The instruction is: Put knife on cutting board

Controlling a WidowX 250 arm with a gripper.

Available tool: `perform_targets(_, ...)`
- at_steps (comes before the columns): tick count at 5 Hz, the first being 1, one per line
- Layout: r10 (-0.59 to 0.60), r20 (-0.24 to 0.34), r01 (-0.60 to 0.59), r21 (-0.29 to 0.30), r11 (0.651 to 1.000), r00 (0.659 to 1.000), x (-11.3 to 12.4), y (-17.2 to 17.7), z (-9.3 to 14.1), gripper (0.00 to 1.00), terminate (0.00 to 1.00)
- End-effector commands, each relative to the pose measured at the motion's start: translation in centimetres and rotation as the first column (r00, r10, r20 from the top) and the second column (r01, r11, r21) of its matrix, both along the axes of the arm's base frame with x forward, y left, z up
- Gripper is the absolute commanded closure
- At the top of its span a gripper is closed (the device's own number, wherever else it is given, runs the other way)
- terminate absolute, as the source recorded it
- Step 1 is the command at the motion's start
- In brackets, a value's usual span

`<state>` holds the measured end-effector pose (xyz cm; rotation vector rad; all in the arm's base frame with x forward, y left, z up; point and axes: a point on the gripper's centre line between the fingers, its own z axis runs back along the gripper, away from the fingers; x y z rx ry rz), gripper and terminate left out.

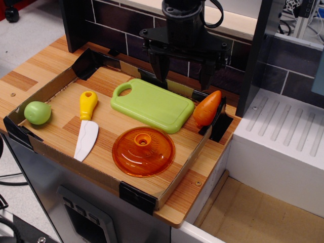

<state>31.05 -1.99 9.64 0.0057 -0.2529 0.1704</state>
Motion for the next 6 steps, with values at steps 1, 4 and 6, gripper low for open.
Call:
perform_targets(1, 0.0, 0.0, 0.0, 0.0, 1.0, 1.0, 0.0, 0.0, 0.0, 0.0, 0.0)
perform_targets(4, 0.072, 0.116, -0.058, -0.125, 0.991, 0.991, 0.2, 10.3, 0.5, 0.0, 0.0)
perform_targets(6, 0.167, 0.074, -0.157, -0.122, 0.98, 0.983, -2.0, 14.6, -1.6, 0.0, 0.0)
